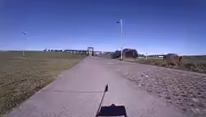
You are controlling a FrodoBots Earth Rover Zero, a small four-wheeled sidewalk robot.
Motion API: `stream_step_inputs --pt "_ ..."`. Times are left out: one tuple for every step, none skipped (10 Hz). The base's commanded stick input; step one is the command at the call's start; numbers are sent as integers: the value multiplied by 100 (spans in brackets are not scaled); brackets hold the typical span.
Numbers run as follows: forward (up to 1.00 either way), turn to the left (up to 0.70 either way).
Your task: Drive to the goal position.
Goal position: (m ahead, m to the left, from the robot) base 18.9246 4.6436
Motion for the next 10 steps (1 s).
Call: stream_step_inputs --pt "70 0" --pt "70 0" --pt "70 0" --pt "70 0" --pt "70 0" --pt "70 0" --pt "70 0" --pt "70 0" --pt "70 0" --pt "70 0"
